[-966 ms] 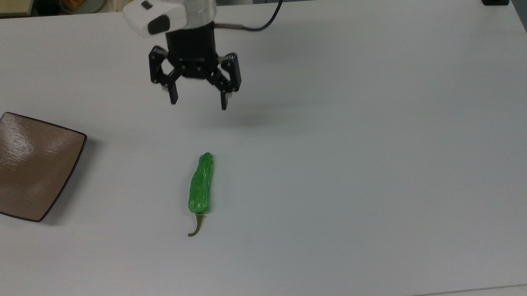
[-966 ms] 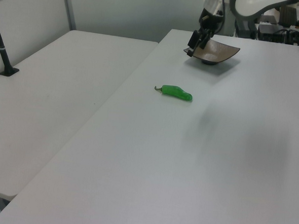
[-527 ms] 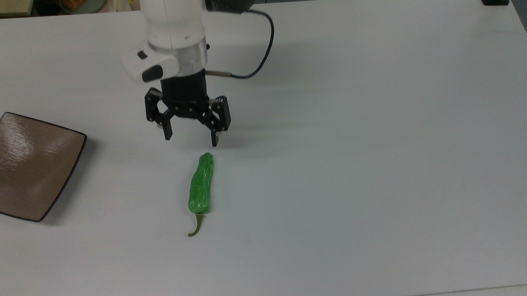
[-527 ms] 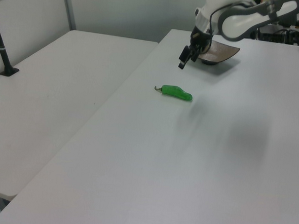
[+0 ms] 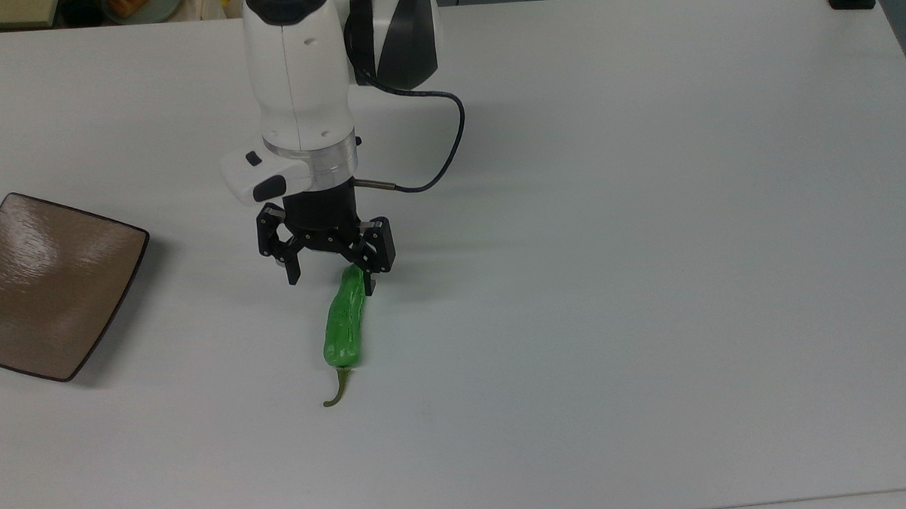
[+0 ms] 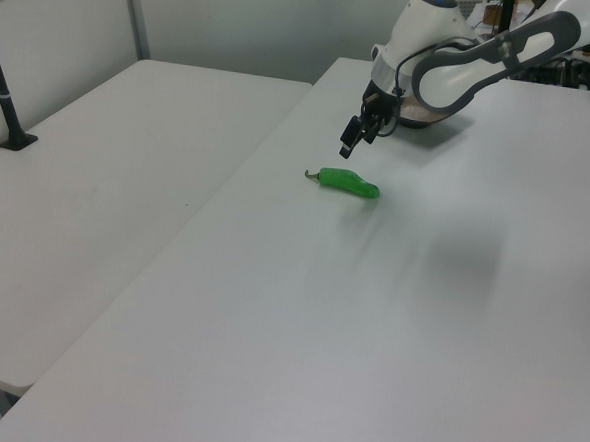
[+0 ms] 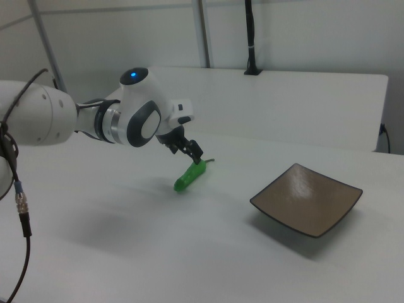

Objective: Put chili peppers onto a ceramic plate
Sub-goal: 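Close the gripper on the green chili pepper's body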

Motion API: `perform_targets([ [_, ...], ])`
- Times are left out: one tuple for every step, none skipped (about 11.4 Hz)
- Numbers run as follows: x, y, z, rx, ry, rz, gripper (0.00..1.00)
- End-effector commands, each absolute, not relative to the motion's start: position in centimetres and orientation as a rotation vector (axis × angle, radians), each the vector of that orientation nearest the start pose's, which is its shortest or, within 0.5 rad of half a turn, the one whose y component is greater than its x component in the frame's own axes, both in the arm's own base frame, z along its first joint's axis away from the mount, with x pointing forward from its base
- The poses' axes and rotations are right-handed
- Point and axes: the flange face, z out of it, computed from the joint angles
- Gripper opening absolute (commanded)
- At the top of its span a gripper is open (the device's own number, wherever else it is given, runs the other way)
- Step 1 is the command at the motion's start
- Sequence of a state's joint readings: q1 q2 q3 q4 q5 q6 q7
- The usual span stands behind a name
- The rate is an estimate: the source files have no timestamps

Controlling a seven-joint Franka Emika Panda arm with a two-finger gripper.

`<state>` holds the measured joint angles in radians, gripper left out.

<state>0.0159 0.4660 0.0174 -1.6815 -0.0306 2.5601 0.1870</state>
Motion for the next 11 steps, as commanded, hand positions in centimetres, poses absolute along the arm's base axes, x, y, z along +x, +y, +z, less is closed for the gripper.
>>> perform_targets([
  [72.0,3.0,35.2,-3.036,0.176,-0.673,1.0],
  [72.1,3.1,34.7,-3.033,0.176,-0.677,1.0],
  [72.1,3.1,33.6,-3.037,0.176,-0.658,1.0],
  [72.1,3.1,32.7,-3.043,0.172,-0.64,1.0],
  [72.2,3.3,32.3,-3.041,0.162,-0.639,1.0],
  [72.3,3.4,31.9,-3.041,0.158,-0.637,1.0],
  [72.3,3.5,31.0,-3.043,0.161,-0.62,1.0],
  [72.3,3.4,30.9,-3.037,0.18,-0.618,0.72],
  [72.3,3.4,30.9,-3.034,0.185,-0.617,0.45],
  [72.3,3.4,30.9,-3.035,0.178,-0.617,0.25],
  [72.3,3.4,30.9,-3.035,0.175,-0.617,0.17],
])
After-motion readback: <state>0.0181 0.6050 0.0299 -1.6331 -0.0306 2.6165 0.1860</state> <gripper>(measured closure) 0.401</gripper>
